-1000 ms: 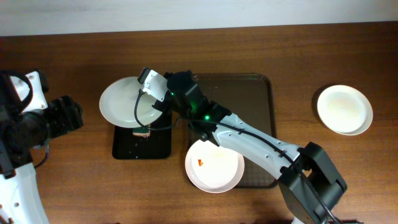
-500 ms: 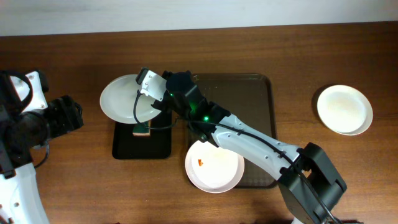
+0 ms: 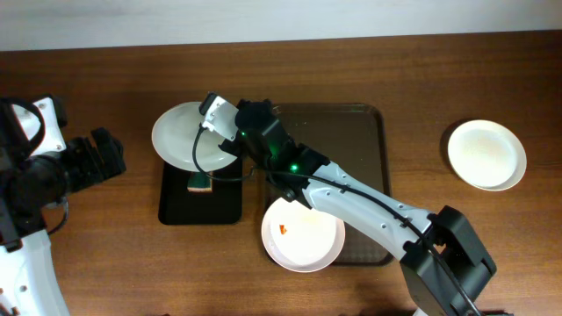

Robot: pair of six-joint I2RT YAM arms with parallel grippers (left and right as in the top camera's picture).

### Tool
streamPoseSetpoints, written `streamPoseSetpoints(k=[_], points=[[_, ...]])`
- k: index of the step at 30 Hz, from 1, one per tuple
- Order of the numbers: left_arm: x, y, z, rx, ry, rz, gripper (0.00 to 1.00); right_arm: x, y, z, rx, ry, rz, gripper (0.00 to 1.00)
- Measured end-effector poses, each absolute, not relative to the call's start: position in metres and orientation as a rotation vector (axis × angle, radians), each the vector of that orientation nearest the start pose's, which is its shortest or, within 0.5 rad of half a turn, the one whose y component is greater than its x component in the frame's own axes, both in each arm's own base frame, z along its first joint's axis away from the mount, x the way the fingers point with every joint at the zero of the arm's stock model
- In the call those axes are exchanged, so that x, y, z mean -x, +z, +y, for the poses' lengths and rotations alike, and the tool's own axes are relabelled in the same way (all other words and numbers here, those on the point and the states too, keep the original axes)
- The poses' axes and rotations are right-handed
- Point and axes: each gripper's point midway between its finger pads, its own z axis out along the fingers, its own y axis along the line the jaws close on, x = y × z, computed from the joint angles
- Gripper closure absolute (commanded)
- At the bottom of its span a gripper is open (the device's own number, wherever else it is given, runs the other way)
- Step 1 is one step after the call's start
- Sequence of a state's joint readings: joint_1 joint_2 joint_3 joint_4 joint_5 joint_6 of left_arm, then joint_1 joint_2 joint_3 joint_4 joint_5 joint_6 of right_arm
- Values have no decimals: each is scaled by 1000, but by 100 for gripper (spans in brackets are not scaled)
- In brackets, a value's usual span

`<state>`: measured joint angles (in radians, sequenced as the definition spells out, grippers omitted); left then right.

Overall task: Clean dirty plates on tray and stack at the side
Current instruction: 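Stack the light-blue plate onto the plate at the right side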

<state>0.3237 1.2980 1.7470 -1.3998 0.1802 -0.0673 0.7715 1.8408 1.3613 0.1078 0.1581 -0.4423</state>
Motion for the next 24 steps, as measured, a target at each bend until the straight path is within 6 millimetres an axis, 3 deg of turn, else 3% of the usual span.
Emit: streamPoseSetpoints(k=[5,6,9,12,13,15,16,17,20,22,24], points=[[-280,330,61,415,-122,2469,0,-421,215,358,896,88,1776,96],[-280,330,61,415,-122,2470,0,-423,211,343,836,99,1850,96],[-279,330,61,416,-121,2470,0,-441,204,272,581,114,2072,96],[-280,330,61,415,-122,2469,0,-444,192,114,-71,134,2381,96],[-279,330,61,416,-122,2471,0,-439,187,84,-201,151,2432,96],[-279,330,61,416,-122,2471,0,-423,171,-3,-563,169,2496,96],[-279,330,61,416,-123,2471,0,-410,165,-58,-780,160,2480,96],[-279,330,61,416,-122,2471,0,-399,163,-94,-920,152,2451,96],[-279,330,61,416,-123,2471,0,-364,158,-170,-1215,140,2356,96],[-279,330,61,416,-122,2471,0,-325,151,-228,-1433,87,2249,96],[-279,330,61,416,-122,2471,0,-302,133,-251,-1553,70,2224,96]])
